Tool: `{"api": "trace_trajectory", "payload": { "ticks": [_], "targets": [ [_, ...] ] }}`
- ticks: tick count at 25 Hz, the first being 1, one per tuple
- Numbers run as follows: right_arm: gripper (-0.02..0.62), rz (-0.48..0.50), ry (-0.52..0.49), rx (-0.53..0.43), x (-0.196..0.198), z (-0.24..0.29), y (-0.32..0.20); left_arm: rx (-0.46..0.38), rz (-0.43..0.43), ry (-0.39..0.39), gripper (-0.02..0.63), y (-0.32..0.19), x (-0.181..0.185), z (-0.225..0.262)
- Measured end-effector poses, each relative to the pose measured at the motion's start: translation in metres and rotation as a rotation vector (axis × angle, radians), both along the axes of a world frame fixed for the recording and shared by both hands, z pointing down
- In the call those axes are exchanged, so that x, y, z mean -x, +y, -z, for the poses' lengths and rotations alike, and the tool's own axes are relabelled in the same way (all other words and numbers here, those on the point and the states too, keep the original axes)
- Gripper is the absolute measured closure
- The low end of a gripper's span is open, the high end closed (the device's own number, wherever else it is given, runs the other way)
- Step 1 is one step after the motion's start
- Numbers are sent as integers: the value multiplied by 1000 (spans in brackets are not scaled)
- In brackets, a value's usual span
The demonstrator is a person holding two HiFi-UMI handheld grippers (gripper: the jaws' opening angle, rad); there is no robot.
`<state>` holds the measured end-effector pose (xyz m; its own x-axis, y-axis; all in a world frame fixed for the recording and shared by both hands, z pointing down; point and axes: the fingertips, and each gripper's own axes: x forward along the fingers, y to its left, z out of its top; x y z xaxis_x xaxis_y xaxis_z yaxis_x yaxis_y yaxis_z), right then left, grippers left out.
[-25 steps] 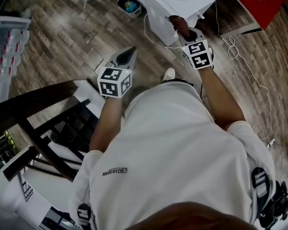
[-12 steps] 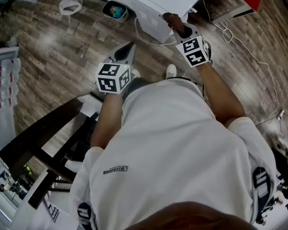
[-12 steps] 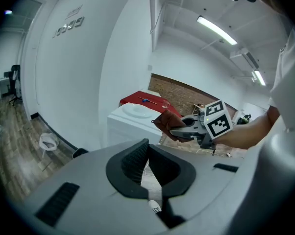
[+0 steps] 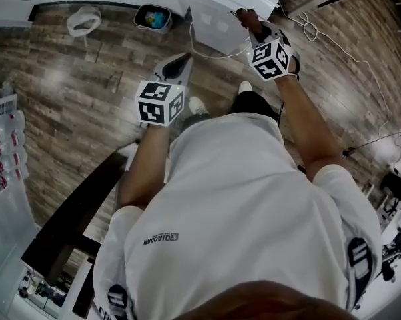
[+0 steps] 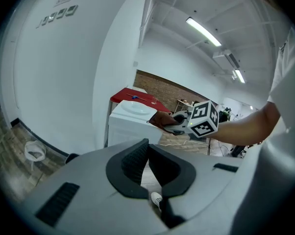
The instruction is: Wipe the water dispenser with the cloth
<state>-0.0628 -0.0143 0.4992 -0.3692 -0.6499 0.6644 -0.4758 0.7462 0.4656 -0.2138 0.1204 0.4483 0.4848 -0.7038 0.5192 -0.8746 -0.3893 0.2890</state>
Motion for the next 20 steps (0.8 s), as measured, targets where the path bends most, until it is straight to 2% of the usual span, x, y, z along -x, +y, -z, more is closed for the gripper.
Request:
{"api": "trace_trajectory", "payload": {
  "ticks": [3,8,12,20],
  "targets": [
    [545,-25,68,-35,6,-10,-7,18,-34,6,609,1,4,-13],
    [545,-40,151,-71,8,-22,-17,36,-28,50,611,-1,4,-30],
    [545,-27,172,-73,11,-33,-18,54,-8,78,609,-1,1,-42],
    [545,12,210,-52,19,-63,-10,84,19,87,609,2,1,-63]
  ]
}}
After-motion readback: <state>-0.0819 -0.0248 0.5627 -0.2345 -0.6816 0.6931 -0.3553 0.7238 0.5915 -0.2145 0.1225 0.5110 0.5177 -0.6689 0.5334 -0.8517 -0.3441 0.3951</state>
